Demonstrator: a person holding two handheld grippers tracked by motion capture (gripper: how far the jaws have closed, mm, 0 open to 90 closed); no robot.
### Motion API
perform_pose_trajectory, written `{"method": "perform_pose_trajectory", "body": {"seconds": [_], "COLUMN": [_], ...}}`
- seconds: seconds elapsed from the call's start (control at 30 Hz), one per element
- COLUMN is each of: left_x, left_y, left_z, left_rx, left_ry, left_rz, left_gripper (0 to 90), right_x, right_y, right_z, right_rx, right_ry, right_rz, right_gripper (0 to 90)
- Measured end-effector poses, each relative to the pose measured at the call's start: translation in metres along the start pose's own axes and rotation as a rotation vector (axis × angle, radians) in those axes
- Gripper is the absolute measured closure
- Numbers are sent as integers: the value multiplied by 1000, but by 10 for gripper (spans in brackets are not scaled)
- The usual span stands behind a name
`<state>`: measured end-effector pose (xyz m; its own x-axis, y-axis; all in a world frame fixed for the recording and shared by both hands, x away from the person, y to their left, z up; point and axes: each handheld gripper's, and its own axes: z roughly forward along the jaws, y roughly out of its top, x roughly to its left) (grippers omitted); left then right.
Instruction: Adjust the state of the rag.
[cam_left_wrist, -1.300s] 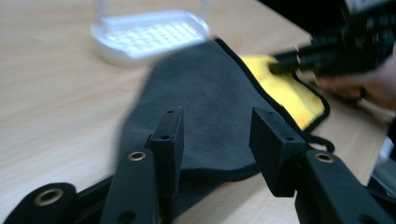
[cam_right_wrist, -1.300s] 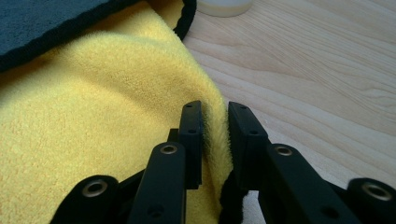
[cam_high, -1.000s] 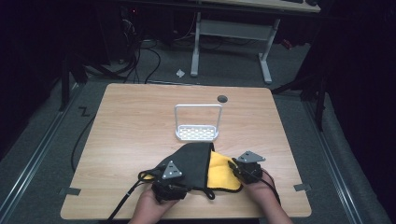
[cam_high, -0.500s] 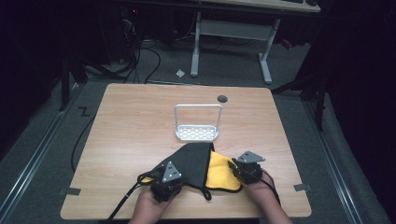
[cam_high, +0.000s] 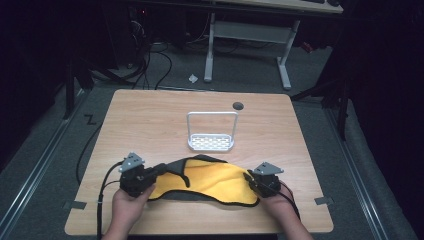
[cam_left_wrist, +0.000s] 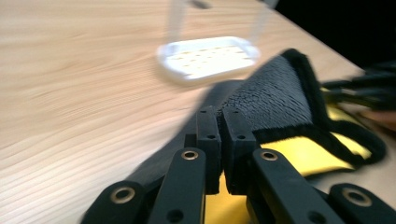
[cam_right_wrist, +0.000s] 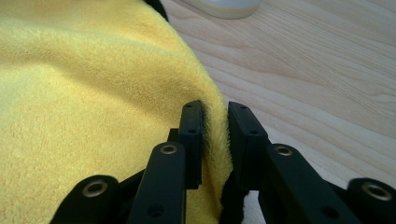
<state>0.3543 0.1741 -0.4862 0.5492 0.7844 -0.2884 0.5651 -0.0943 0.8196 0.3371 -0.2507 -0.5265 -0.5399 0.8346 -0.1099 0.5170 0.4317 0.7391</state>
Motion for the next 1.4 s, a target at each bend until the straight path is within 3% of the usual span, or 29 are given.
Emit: {"method": "perform_pose_trajectory", "body": {"seconds": [0.1, 0.17, 0.23, 0.33, 0.47, 0.63, 0.7, 0.77, 0.9, 0.97, 1.2, 1.3, 1.4], "left_x": [22, 26, 24, 18, 3, -15, -24, -31, -39, -40, -28, -21, -17], "left_y": [-9, -14, -15, -11, -9, -15, -18, -22, -28, -30, -34, -37, -40], "left_z": [13, 20, 19, 7, -9, -9, -3, 6, 19, 24, 27, 30, 32], "left_rx": [48, 87, 76, 28, -8, 38, 61, 94, 134, 152, 170, 194, 200], "left_ry": [43, 61, 70, 63, 48, -23, -40, -52, -79, -67, -46, -27, -27], "left_rz": [-54, -78, -86, -87, -57, -37, -10, 9, 23, 34, 6, -7, -17], "left_gripper": [863, 826, 720, 631, 607, 608, 607, 599, 578, 572, 578, 584, 604], "right_x": [3, 6, 7, 8, 19, 47, 53, 49, 43, 52, 89, 91, 86], "right_y": [1, 3, 4, 8, 16, 20, 21, 24, 22, 21, 19, 17, 21], "right_z": [0, -2, -4, -12, -24, -26, -27, -28, -28, -25, -7, -3, -11], "right_rx": [-8, -15, -27, -63, -123, -127, -137, -153, -139, -119, -19, -2, -36], "right_ry": [11, 10, 7, 23, 66, 169, 158, 166, 194, 213, 298, 319, 349], "right_rz": [-7, -14, -10, 5, -1, -59, -80, -52, -20, -46, -169, -168, -133], "right_gripper": [769, 772, 775, 778, 802, 841, 837, 836, 855, 864, 866, 845, 729]}}
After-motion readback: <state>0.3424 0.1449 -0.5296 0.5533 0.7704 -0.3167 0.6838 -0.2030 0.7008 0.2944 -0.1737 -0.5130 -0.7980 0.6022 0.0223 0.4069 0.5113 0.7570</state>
